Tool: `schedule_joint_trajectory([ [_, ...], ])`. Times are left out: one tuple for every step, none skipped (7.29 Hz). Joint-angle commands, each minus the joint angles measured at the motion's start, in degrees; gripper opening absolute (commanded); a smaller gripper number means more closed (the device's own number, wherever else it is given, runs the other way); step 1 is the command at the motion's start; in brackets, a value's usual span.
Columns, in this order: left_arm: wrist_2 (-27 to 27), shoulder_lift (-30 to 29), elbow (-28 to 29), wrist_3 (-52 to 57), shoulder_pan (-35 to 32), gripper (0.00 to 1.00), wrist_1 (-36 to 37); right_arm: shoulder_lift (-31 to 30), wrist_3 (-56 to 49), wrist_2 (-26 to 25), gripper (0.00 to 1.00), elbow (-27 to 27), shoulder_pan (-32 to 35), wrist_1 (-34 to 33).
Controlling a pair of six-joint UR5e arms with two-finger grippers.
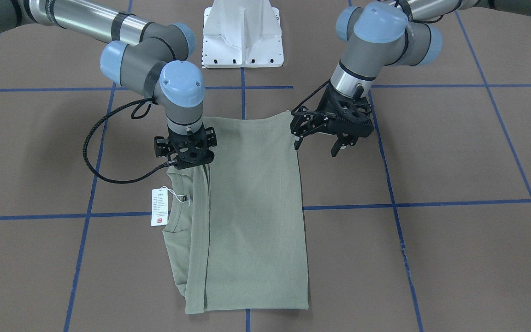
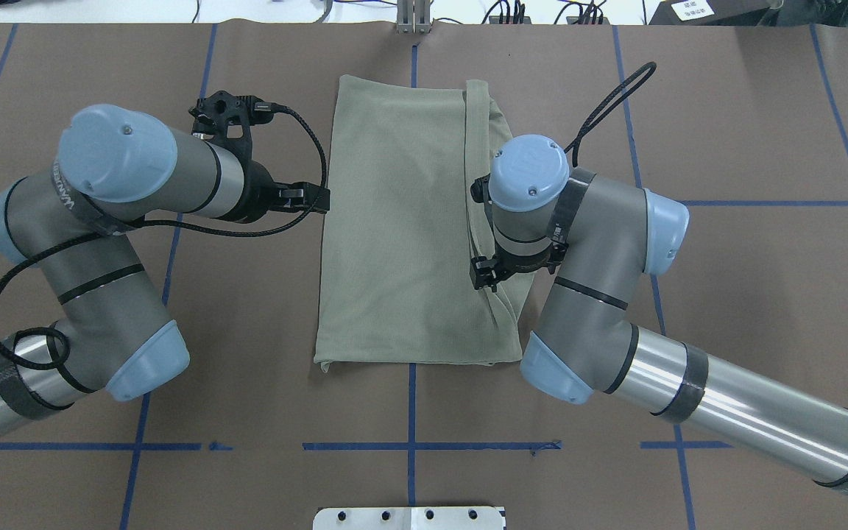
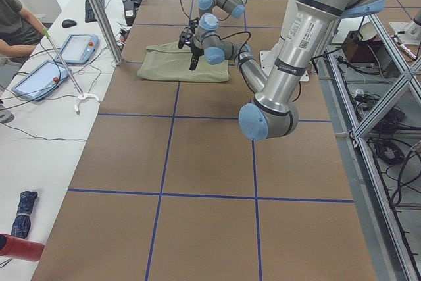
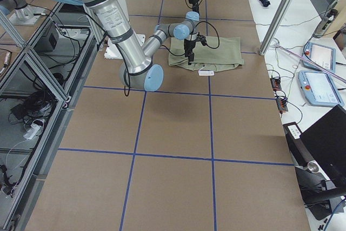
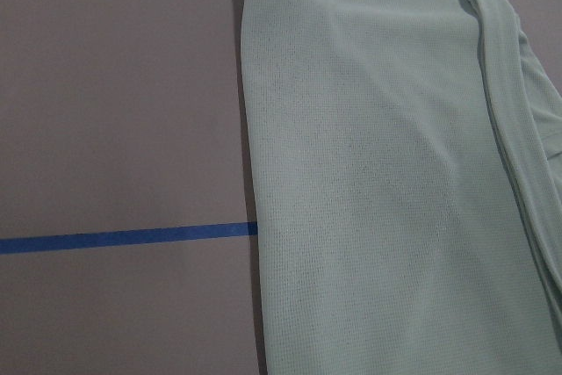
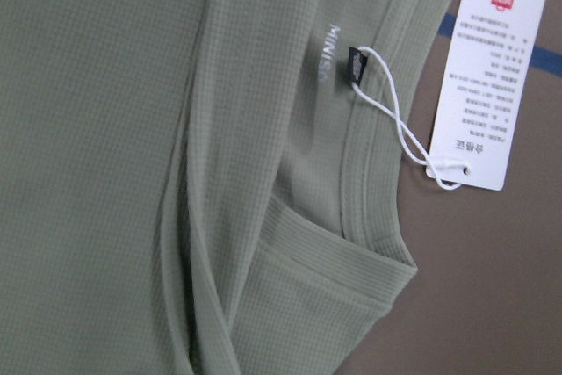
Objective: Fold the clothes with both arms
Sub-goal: 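Slide the right gripper along the shirt's side edge toward the far end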
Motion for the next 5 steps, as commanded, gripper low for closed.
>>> schedule_joint_trajectory([
  [0.0,0.0,0.1,0.0,0.0,1.00,-0.1,0.5,-0.1,0.1,1.00,-2.8,-0.1,2.8],
  [-0.1,-0.1,0.1,0.0,0.0,1.00,0.0,0.1,-0.1,0.3,1.00,-2.9,-0.1,2.8],
  [0.0,-0.1,0.1,0.0,0.0,1.00,0.0,-0.3,-0.1,0.4,1.00,-2.9,-0.1,2.7],
  [0.0,-0.1,0.1,0.0,0.0,1.00,-0.1,-0.8,-0.2,0.4,1.00,-2.9,0.1,2.8],
  [0.0,-0.1,0.1,0.0,0.0,1.00,0.0,-0.8,-0.8,0.9,1.00,-2.8,0.6,2.7],
])
